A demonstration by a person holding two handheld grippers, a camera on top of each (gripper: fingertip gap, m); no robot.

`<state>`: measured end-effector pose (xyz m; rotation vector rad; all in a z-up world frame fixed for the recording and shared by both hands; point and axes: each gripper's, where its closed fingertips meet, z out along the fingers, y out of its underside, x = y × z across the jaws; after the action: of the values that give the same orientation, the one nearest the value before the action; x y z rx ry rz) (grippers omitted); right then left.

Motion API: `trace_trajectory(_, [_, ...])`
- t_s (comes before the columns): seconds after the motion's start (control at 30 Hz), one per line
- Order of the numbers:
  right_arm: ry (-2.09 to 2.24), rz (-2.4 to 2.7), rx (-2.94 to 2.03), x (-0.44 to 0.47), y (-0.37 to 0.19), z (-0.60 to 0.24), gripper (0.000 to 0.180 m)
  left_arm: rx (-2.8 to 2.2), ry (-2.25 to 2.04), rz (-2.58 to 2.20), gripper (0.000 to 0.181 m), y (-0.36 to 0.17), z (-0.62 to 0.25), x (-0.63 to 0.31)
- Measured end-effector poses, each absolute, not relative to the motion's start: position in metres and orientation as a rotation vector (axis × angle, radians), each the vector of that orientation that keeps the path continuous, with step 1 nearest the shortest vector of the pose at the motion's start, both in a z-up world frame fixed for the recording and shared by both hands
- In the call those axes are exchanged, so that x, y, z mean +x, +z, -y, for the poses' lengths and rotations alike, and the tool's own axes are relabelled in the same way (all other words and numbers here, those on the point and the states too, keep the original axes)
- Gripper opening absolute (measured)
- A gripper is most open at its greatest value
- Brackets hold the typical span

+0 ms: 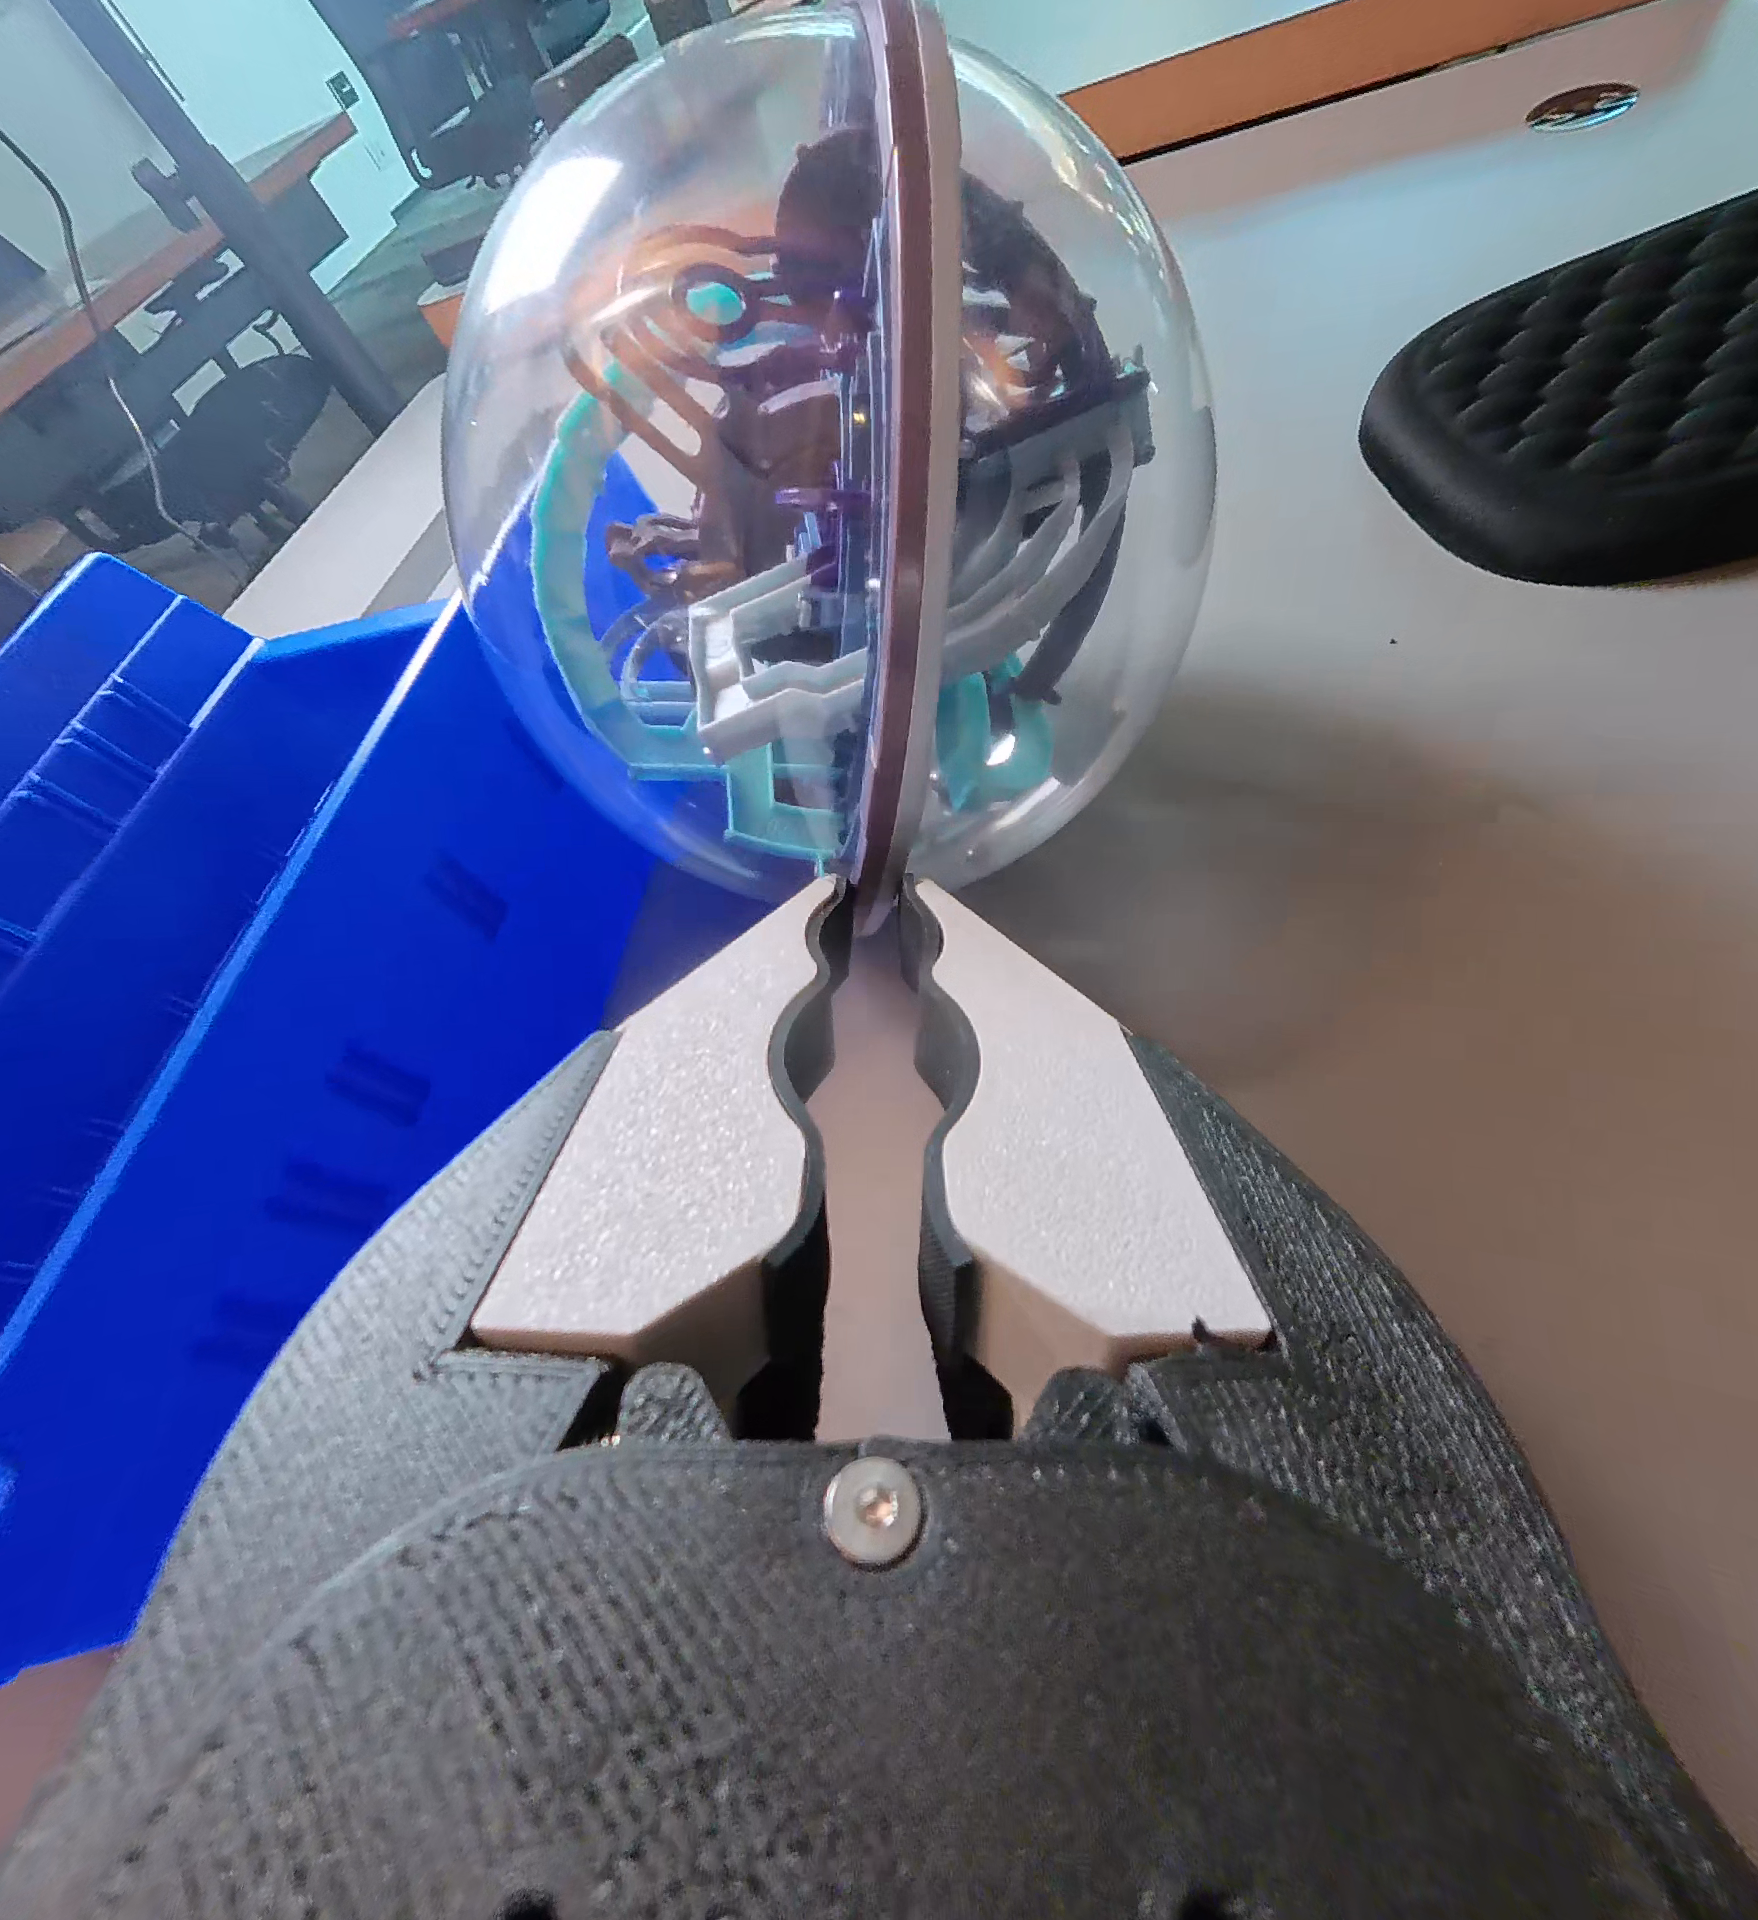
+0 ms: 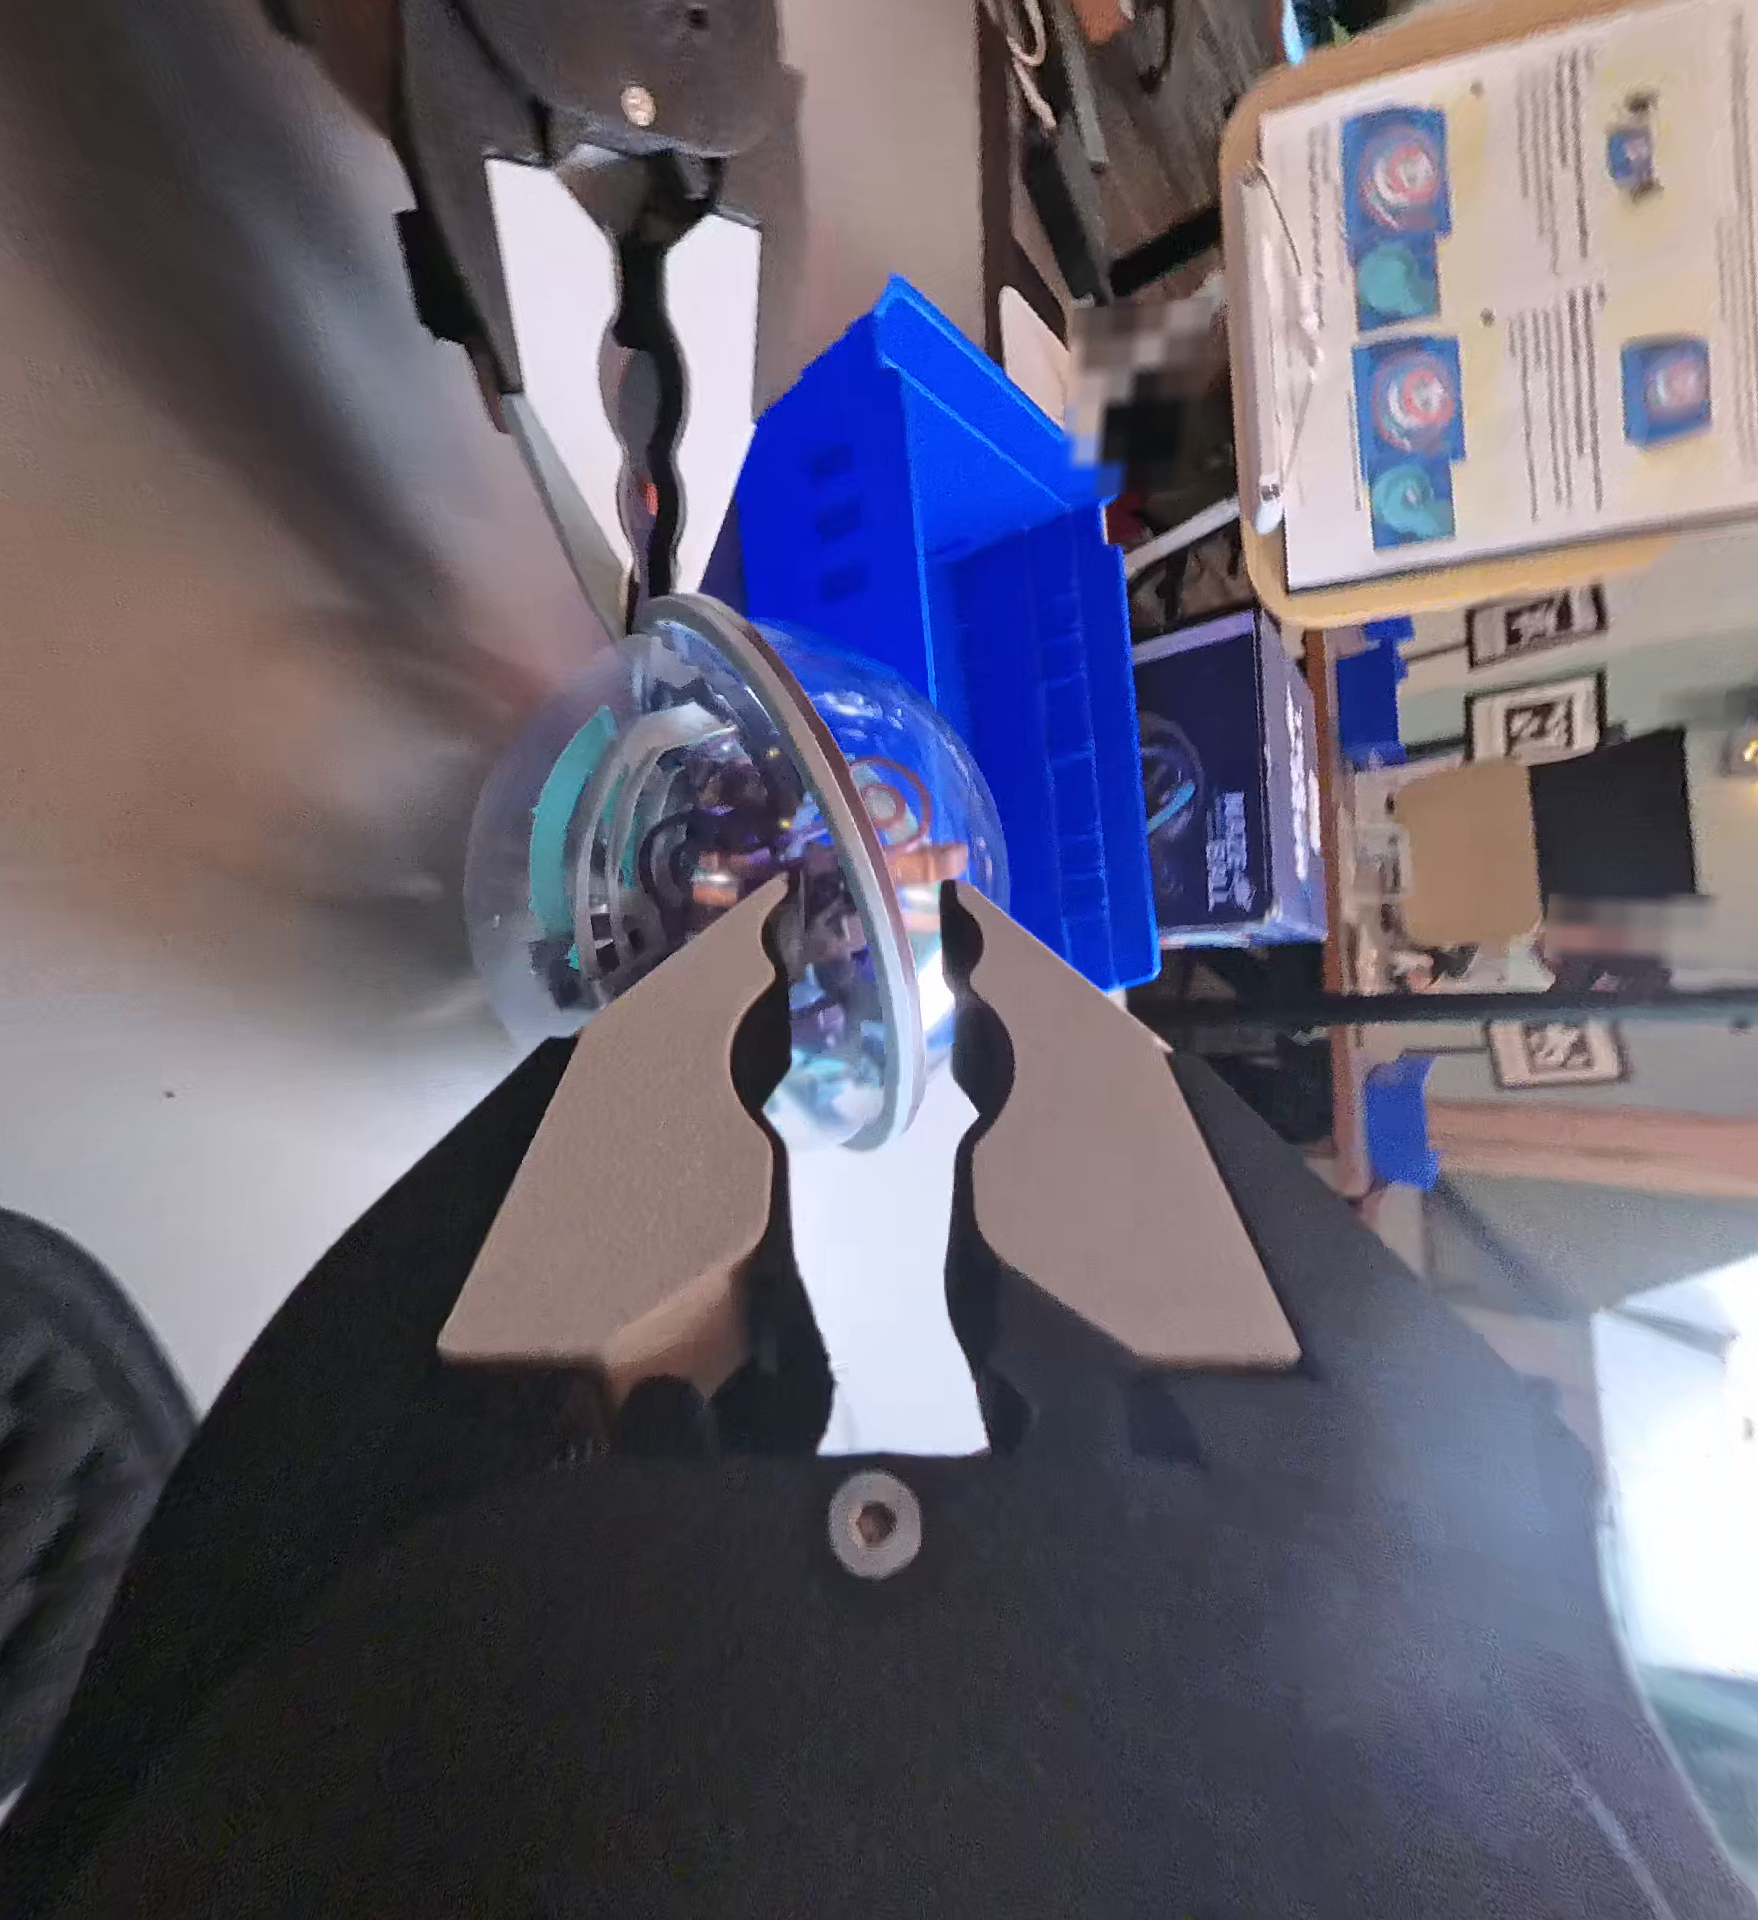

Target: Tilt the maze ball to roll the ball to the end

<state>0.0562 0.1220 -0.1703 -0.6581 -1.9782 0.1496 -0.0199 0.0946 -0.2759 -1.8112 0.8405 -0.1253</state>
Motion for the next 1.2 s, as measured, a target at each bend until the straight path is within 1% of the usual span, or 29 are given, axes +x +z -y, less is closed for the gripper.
trace_trajectory(0.2, [0.282,1.856,-0.981,0.090,-0.176,-0.146,0.041,-1.817,-0.136,-0.834,0.007,-0.275,-0.094,-0.018])
trace_trajectory(0.33, [0.398,1.780,-1.171,0.106,-0.193,-0.158,0.046,-1.809,-0.134,-0.829,0.007,-0.272,-0.093,-0.017])
trace_trajectory(0.43, [0.454,1.694,-1.261,0.111,-0.195,-0.166,0.042,-1.798,-0.139,-0.828,0.007,-0.269,-0.092,-0.015])
trace_trajectory(0.5, [0.410,1.680,-1.239,0.111,-0.191,-0.171,0.039,-1.791,-0.145,-0.829,0.007,-0.267,-0.091,-0.013])
trace_trajectory(0.7, [0.238,1.865,-1.061,0.095,-0.186,-0.157,0.036,-1.759,-0.157,-0.862,0.007,-0.261,-0.086,-0.004])
trace_trajectory(0.77, [0.163,1.968,-0.985,0.090,-0.189,-0.151,0.030,-1.742,-0.157,-0.875,0.007,-0.258,-0.083,-0.001])
trace_trajectory(0.8, [0.120,2.009,-0.946,0.088,-0.189,-0.149,0.021,-1.736,-0.160,-0.883,0.007,-0.257,-0.082,0.001])
trace_trajectory(0.9, [0.019,2.119,-0.855,0.083,-0.190,-0.144,0.014,-1.711,-0.162,-0.916,0.007,-0.254,-0.077,0.005])
trace_trajectory(0.97, [-0.052,2.152,-0.799,0.080,-0.187,-0.146,0.003,-1.709,-0.162,-0.939,0.007,-0.255,-0.075,0.005])
trace_trajectory(1.1, [-0.123,2.180,-0.682,0.075,-0.185,-0.144,0.001,-1.693,-0.188,-0.996,0.007,-0.257,-0.068,0.007])
trace_trajectory(1.2, [-0.089,2.156,-0.633,0.074,-0.185,-0.138,0.000,-1.687,-0.230,-1.011,0.007,-0.259,-0.065,0.007])
